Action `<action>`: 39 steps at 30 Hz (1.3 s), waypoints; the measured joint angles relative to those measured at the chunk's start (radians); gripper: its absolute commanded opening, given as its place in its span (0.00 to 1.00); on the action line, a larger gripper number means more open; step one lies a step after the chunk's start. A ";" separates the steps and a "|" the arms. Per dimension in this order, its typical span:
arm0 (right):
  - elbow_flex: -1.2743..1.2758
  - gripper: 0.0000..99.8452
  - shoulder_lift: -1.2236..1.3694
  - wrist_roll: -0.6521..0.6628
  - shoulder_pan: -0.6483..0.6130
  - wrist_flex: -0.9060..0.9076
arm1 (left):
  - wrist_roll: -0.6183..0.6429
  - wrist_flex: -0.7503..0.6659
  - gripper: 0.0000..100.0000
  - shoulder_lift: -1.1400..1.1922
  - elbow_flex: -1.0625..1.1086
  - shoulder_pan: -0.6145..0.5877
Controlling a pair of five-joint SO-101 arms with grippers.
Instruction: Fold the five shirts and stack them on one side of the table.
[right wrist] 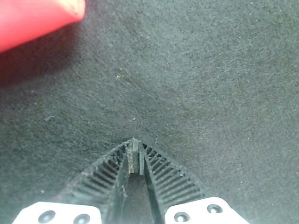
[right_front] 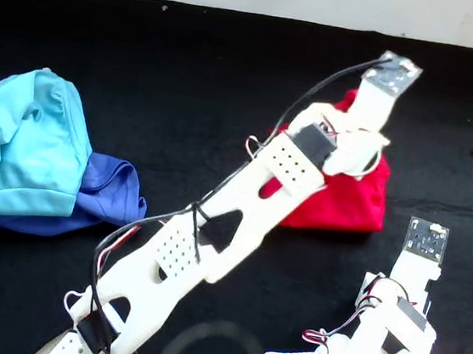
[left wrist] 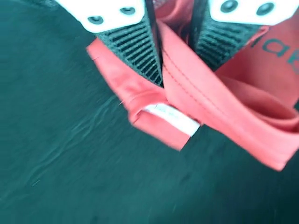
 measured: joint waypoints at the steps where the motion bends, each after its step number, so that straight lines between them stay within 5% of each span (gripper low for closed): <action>1: 0.000 0.01 0.000 0.000 0.000 0.000 | 0.000 -0.002 0.01 0.000 -0.005 0.008; 11: 0.000 0.01 0.000 0.000 0.000 0.000 | 0.000 -0.020 0.01 0.003 0.005 0.003; 21: 0.000 0.01 0.000 0.000 0.000 0.000 | -0.002 0.348 0.01 0.002 -0.206 -0.034; 26: 0.000 0.01 0.000 0.000 0.000 0.000 | -0.002 0.390 0.01 0.008 -0.216 -0.015; 39: 0.000 0.01 0.000 0.000 0.000 0.000 | -0.044 -0.011 0.01 0.351 -0.221 -0.002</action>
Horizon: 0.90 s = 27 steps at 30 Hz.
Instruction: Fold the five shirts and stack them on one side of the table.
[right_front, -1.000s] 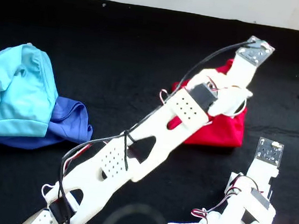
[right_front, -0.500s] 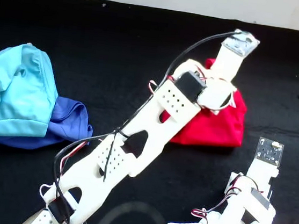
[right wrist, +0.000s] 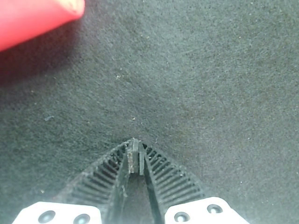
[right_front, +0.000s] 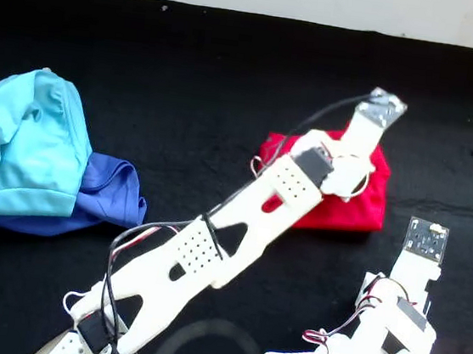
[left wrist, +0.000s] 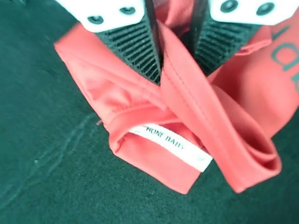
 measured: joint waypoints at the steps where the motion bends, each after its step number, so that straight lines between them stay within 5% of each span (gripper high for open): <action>1: 0.000 0.01 0.000 0.000 0.000 0.000 | -0.018 -0.006 0.01 0.002 0.000 -0.002; 19: 0.000 0.01 0.000 0.000 0.000 0.000 | -0.054 0.238 0.01 -0.233 -0.100 -0.037; 27: 0.000 0.01 0.000 0.000 0.000 0.000 | -0.055 0.203 0.01 -0.146 -0.100 0.041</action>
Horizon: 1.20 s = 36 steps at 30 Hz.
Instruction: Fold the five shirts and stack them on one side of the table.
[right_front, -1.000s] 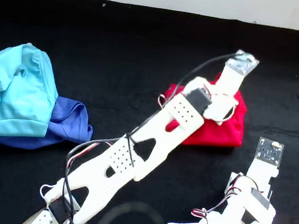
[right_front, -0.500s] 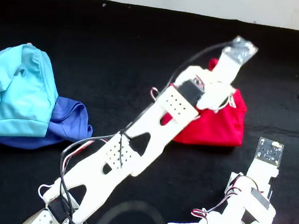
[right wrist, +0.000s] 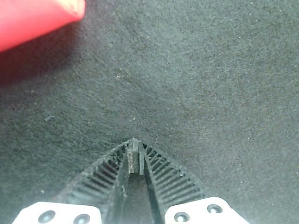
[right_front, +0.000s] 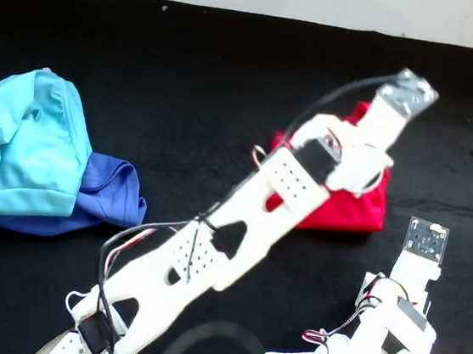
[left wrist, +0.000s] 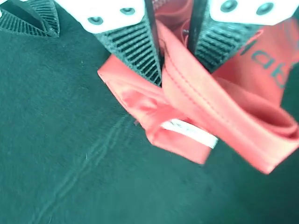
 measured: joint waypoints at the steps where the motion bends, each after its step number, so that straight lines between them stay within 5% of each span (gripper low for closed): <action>1: 0.000 0.01 0.000 0.000 0.000 0.000 | 0.000 -0.015 0.02 0.026 0.000 0.003; 6: 0.000 0.01 0.000 0.000 0.000 0.000 | 0.002 -0.078 0.13 0.100 0.000 0.003; 24: 0.000 0.01 0.000 0.000 0.000 0.000 | 0.002 -0.083 0.13 -0.012 -0.012 0.008; 36: 0.000 0.01 0.000 0.000 0.000 0.000 | 0.000 0.147 0.01 -0.081 -0.017 -0.089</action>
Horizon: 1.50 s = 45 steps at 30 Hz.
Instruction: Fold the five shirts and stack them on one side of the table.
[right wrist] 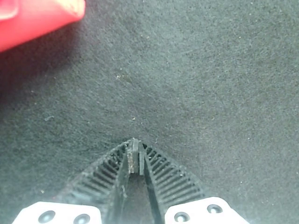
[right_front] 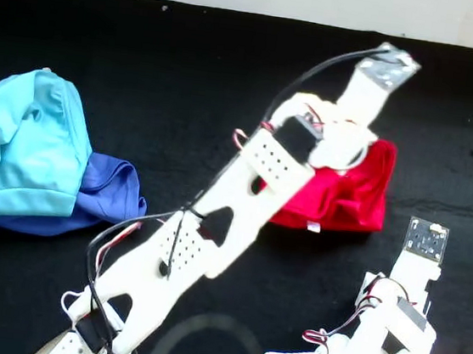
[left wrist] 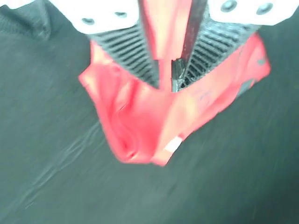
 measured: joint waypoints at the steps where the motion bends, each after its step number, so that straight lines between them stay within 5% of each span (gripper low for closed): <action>1: 0.000 0.01 0.000 0.000 0.000 0.000 | 0.000 0.015 0.01 0.031 -0.005 -0.002; 15: 0.000 0.01 0.000 -0.015 0.008 0.000 | -0.002 0.034 0.01 0.198 -0.005 0.143; 20: -0.044 0.01 0.000 -0.181 0.224 0.095 | -0.002 0.041 0.01 0.198 -0.005 0.149; 25: -0.063 0.01 0.008 -0.195 0.411 0.123 | -0.002 0.061 0.01 0.198 -0.005 0.158; 35: -0.040 0.01 0.008 -0.196 0.420 0.104 | -0.002 0.083 0.01 0.054 -0.005 0.167; 45: -0.040 0.01 0.008 -0.196 0.420 0.101 | -0.002 0.092 0.01 0.196 -0.011 0.212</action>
